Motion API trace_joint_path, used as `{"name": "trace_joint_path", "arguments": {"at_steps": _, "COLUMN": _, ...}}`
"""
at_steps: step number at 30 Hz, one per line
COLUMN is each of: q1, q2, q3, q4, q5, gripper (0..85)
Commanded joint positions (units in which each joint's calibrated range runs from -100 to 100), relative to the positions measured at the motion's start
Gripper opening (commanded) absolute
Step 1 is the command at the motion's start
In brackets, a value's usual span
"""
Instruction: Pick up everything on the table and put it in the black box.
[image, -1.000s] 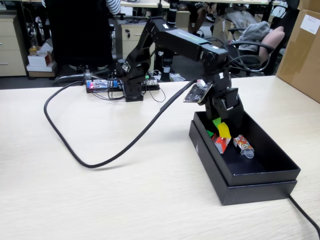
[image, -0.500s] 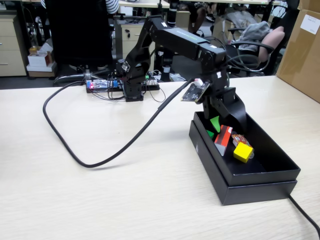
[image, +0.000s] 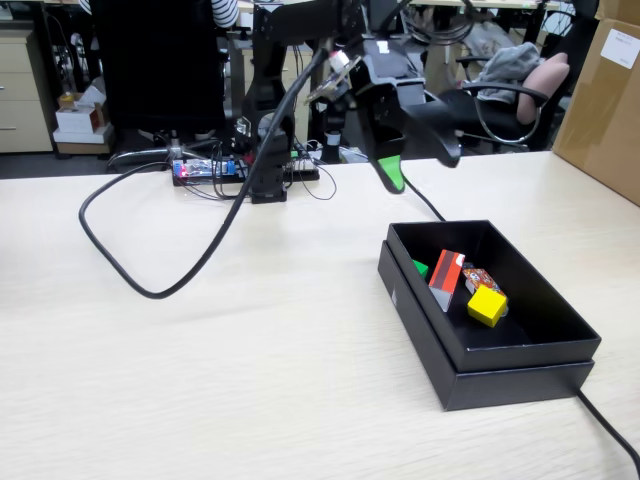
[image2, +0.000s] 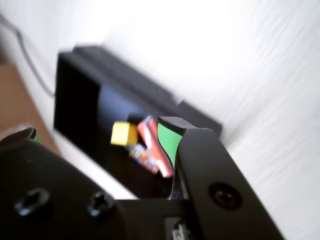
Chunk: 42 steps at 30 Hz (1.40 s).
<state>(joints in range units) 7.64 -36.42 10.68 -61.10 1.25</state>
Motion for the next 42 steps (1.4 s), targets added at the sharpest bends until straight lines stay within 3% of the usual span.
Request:
{"name": "trace_joint_path", "arguments": {"at_steps": 1, "q1": -2.3, "q2": -4.38, "q3": 0.1, "q4": 4.04, "q5": -1.61, "gripper": 46.5}}
{"name": "trace_joint_path", "arguments": {"at_steps": 8, "q1": -5.37, "q2": -6.44, "q3": -10.96, "q4": 8.01, "q5": -2.34, "gripper": 49.1}}
{"name": "trace_joint_path", "arguments": {"at_steps": 16, "q1": -6.84, "q2": -20.33, "q3": -41.69, "q4": 28.14, "q5": -4.0, "gripper": 48.5}}
{"name": "trace_joint_path", "arguments": {"at_steps": 25, "q1": -7.42, "q2": -31.57, "q3": -52.66, "q4": 30.56, "q5": -1.9, "gripper": 48.8}}
{"name": "trace_joint_path", "arguments": {"at_steps": 30, "q1": -7.86, "q2": -40.29, "q3": -68.89, "q4": 48.1, "q5": -1.47, "gripper": 48.4}}
{"name": "trace_joint_path", "arguments": {"at_steps": 42, "q1": -7.77, "q2": -41.78, "q3": -85.48, "q4": 67.02, "q5": -1.51, "gripper": 47.7}}
